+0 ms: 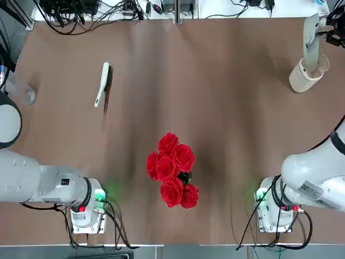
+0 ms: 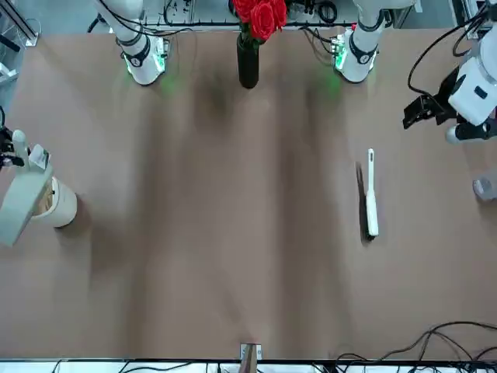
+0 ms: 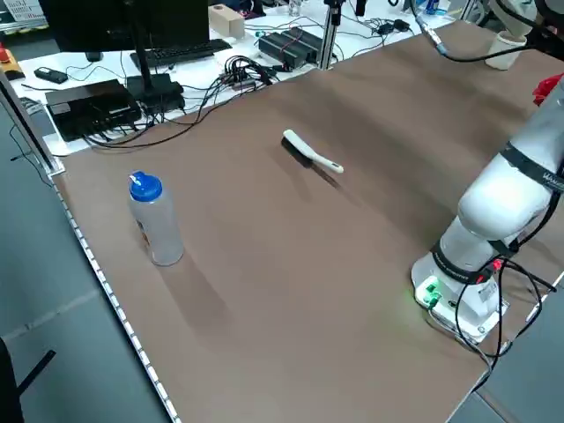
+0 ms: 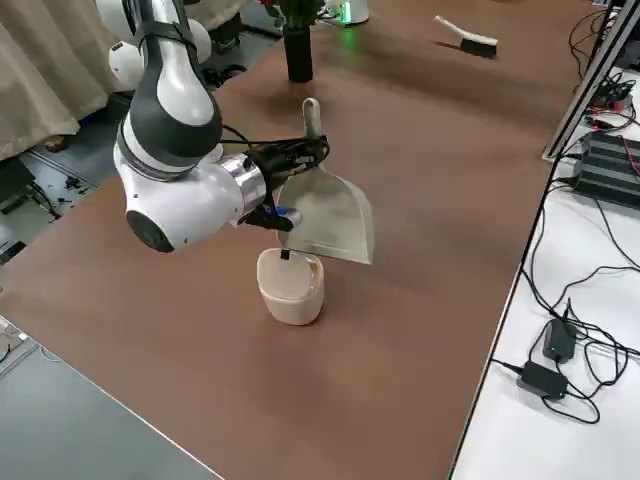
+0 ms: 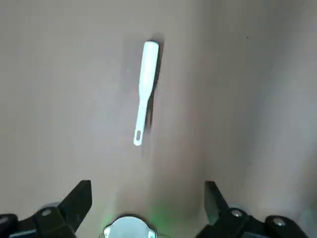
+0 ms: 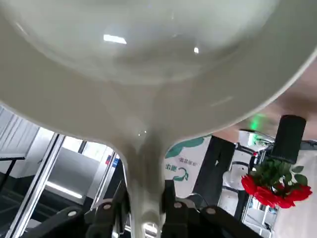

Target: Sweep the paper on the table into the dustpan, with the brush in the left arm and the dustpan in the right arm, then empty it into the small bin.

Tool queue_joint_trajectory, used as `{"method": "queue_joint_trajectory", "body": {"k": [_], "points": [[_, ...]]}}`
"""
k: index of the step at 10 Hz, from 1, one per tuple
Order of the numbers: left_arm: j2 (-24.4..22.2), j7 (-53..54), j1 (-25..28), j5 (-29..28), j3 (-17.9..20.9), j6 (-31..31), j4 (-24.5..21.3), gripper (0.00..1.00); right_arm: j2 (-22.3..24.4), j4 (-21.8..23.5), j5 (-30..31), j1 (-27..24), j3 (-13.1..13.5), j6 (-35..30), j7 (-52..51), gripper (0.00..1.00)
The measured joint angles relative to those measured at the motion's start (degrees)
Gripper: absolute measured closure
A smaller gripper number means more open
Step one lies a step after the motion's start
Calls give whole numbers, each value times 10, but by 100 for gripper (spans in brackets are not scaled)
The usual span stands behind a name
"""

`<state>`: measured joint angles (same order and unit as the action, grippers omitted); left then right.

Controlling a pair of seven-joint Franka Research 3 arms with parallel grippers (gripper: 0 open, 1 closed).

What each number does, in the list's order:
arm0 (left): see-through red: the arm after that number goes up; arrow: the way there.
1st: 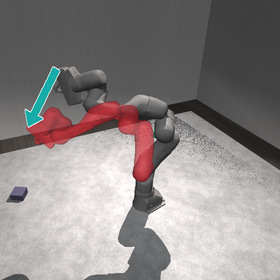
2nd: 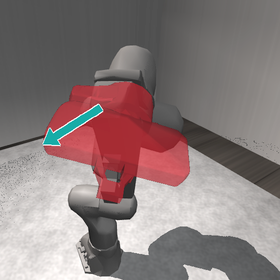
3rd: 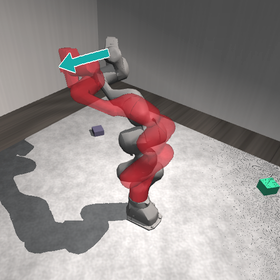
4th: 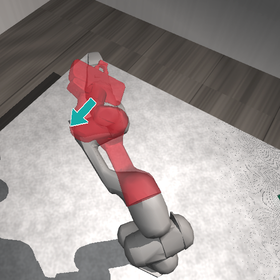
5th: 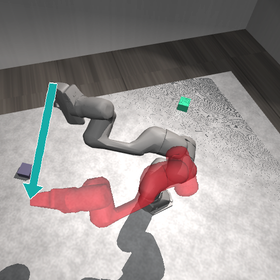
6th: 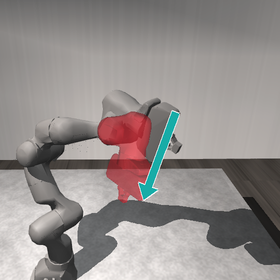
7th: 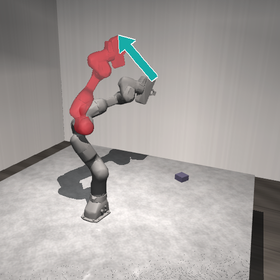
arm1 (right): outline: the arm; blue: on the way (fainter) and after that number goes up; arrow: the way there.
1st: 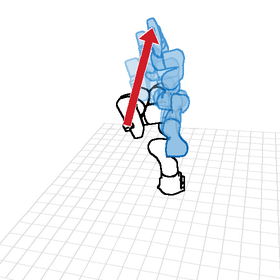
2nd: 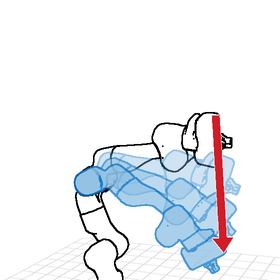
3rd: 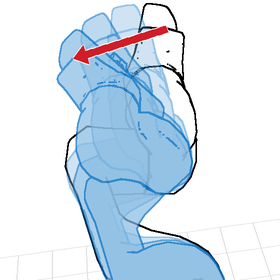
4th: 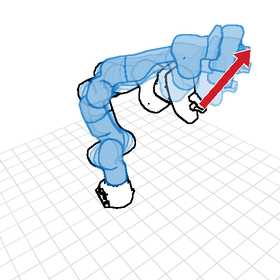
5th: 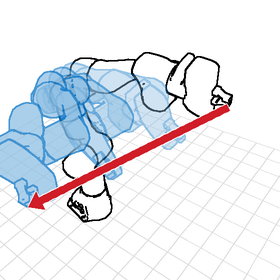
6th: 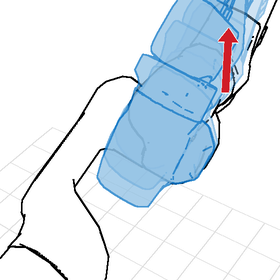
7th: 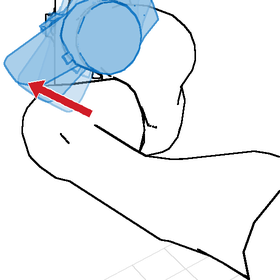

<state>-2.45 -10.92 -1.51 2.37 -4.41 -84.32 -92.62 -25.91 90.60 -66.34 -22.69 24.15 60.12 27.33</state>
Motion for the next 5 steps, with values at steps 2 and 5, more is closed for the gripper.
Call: {"method": "queue_joint_trajectory", "body": {"k": [2, 5], "points": [[0, 19, -3, 0, -3, 1, 2, 0, 1, -2, 16, 1, 0, 1, 1, 68], [0, 32, -12, 0, -4, 1, 2, 0, 23, -9, 77, 14, -5, 39, 1, 68]]}}
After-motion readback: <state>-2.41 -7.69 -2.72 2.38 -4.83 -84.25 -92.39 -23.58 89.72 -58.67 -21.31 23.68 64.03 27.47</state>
